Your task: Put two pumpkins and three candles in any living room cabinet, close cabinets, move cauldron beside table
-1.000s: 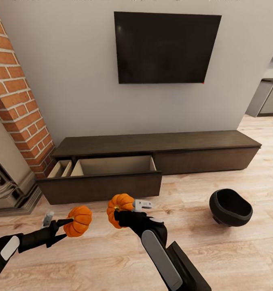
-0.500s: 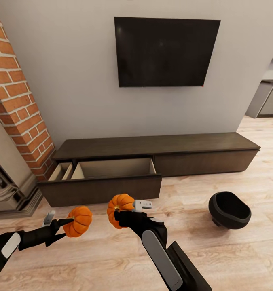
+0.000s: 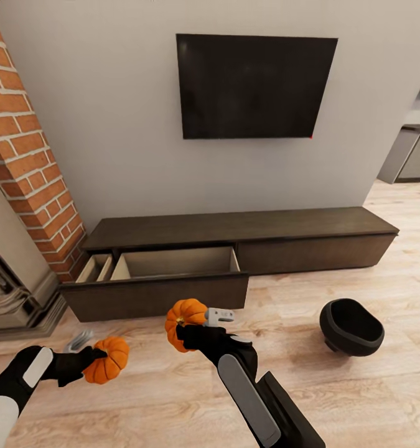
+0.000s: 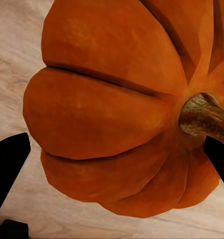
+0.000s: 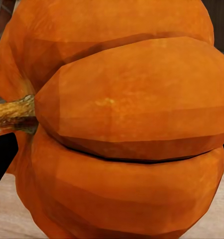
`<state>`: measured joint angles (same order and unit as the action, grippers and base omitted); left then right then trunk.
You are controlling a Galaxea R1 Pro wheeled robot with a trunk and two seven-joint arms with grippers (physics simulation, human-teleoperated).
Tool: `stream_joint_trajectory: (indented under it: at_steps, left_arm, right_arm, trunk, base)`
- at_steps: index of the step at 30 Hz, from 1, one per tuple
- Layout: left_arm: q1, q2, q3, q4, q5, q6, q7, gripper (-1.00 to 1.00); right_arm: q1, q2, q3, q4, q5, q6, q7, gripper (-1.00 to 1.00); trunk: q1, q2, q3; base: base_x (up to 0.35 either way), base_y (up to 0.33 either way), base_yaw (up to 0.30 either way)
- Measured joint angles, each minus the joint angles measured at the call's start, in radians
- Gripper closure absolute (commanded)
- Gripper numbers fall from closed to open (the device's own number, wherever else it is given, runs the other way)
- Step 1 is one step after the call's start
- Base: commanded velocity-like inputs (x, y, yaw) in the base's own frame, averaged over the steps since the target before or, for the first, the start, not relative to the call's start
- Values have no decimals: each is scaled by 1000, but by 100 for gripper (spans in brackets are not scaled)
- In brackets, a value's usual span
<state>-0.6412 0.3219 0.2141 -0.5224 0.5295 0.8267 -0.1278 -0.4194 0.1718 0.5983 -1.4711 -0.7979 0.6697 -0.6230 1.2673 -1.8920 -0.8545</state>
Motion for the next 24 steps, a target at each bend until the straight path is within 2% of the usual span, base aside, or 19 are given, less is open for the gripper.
stream_joint_trajectory:
  at_steps: [4,7,10,13,19,24]
  left_arm:
    - [0,-20,-6,-8,-1,-52,55,100]
    - [-1,-32,-40,-12,-17,-74,124,100]
    - [-1,-40,-83,-72,-26,-83,220,100]
    - [1,-50,-99,-144,-19,-83,279,100]
    - [5,-54,-103,-185,-12,-79,276,100]
    - [29,-51,-102,-263,-8,-57,192,100]
  right_arm:
    - [0,1,-13,9,1,1,0,100]
    - [0,1,-17,17,0,0,0,100]
    - [0,2,-18,20,0,0,0,100]
    - [0,2,-18,21,1,1,0,100]
    - [0,2,-18,21,4,0,1,100]
    - [0,2,-15,18,5,0,0,100]
  trunk:
    - [-15,28,13]
    - [-27,49,22]
    - [-38,70,32]
    - [-38,70,32]
    - [-38,70,31]
    - [-39,70,31]
  base:
    - [0,0,0]
    - [0,0,0]
    - [0,0,0]
    - [0,0,0]
    - [5,0,0]
    - [138,0,0]
